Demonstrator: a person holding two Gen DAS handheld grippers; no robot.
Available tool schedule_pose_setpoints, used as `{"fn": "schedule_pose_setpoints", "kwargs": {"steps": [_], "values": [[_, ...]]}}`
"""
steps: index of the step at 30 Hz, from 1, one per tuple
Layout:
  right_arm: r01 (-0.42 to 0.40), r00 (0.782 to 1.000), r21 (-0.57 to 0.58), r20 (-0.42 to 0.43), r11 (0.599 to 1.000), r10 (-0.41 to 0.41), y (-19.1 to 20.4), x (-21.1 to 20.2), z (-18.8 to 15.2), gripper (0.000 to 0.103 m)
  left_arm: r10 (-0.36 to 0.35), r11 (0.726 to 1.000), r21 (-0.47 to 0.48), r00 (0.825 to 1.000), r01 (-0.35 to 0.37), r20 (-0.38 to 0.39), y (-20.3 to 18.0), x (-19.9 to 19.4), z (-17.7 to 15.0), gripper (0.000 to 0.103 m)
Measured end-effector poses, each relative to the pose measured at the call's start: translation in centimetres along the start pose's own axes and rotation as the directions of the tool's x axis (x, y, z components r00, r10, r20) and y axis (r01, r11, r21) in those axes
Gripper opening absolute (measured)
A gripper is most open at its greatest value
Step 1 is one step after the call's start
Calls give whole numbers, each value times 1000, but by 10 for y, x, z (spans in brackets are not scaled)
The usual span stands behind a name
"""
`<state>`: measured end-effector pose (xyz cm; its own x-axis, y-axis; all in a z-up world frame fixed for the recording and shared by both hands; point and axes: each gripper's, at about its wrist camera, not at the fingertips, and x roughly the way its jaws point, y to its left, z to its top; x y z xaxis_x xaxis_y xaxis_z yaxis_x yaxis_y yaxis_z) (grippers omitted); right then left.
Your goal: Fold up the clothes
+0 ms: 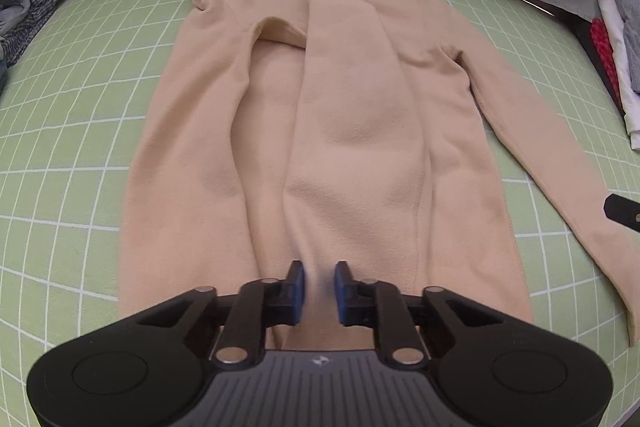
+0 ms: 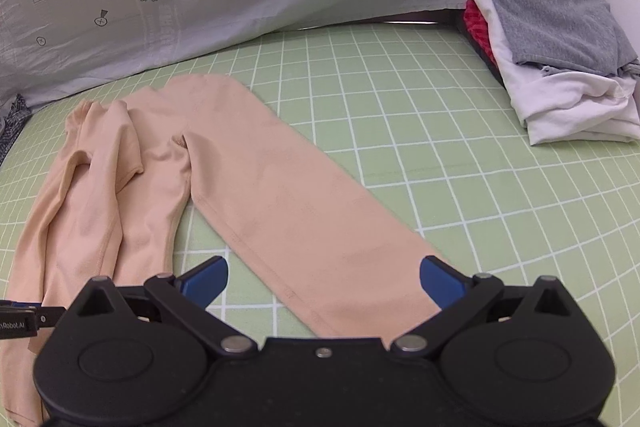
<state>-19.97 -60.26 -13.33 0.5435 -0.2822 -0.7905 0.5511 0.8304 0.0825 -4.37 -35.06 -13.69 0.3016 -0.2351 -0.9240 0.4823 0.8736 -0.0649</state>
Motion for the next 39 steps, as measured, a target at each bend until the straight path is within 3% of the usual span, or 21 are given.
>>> {"fn": "schedule_pose_setpoints", "kwargs": {"steps": [6,14,22,31,39], "values": [[-8,1000,16,-2,1000,8,-4,5,3,103,5,1000,0,1000,-5,15,-2,-7,0,4],[-41,999,8,10,999,41,4,0,0,103,-64,996,-59,994,70,94,11,-45,-8,3],[-80,997,-23,8,997,80,25,-9,-8,103,-77,986,-136,984,100,161,39,-81,-34,3],[-103,995,-96,-21,990,101,53,-14,-25,103,-47,955,-285,993,77,109,83,-73,-69,3],[-97,994,-120,-65,988,90,64,-10,-37,103,-53,936,-346,997,71,60,97,-55,-90,6]]}}
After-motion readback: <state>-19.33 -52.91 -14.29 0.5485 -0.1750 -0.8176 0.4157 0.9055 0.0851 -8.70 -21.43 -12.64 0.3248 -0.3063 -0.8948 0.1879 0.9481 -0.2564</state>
